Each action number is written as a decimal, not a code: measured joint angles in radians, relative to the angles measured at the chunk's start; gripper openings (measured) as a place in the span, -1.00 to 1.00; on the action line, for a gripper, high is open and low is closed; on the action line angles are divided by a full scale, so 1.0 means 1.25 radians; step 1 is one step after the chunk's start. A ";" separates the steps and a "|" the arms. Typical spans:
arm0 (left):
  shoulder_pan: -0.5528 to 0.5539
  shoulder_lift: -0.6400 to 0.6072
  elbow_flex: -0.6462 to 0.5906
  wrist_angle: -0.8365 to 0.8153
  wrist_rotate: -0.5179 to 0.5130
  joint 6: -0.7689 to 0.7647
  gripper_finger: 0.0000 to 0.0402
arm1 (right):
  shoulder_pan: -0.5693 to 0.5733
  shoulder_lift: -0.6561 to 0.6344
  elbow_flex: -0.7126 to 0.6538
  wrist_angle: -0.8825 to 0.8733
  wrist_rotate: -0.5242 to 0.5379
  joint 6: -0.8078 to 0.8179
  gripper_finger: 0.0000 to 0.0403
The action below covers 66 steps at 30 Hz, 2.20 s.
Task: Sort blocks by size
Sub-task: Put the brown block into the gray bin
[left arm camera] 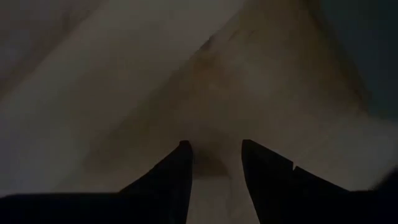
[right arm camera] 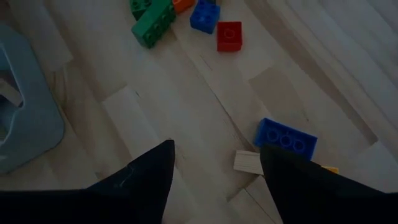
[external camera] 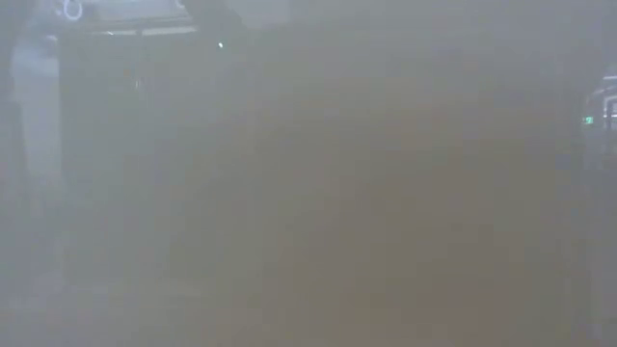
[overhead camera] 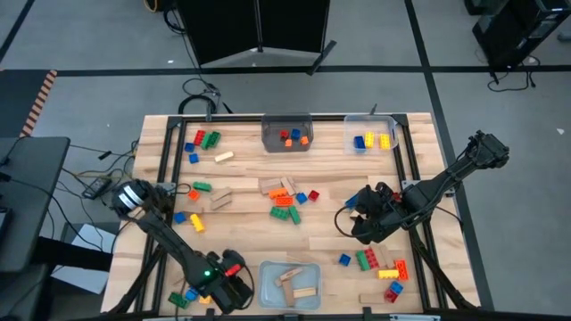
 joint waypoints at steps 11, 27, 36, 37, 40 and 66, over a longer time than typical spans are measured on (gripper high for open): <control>0.000 0.014 0.006 -0.003 0.029 -0.001 -0.26 | 0.000 0.000 0.000 0.012 -0.001 -0.015 0.25; -0.002 0.012 0.094 -0.129 0.028 -0.023 -0.26 | 0.000 0.000 0.000 0.020 -0.004 -0.021 0.26; -0.034 0.012 0.102 -0.132 0.049 -0.112 -0.26 | 0.000 0.000 0.000 0.020 -0.004 -0.021 0.24; -0.038 0.012 0.102 -0.139 0.049 -0.127 -0.26 | 0.000 0.000 0.000 0.020 -0.004 -0.021 0.25; -0.050 0.012 0.102 -0.138 0.049 -0.144 -0.26 | 0.000 0.000 0.000 0.020 -0.004 -0.030 0.26; -0.065 0.066 0.104 -0.115 0.019 -0.126 -0.26 | -0.006 0.000 0.000 0.026 -0.004 -0.054 0.27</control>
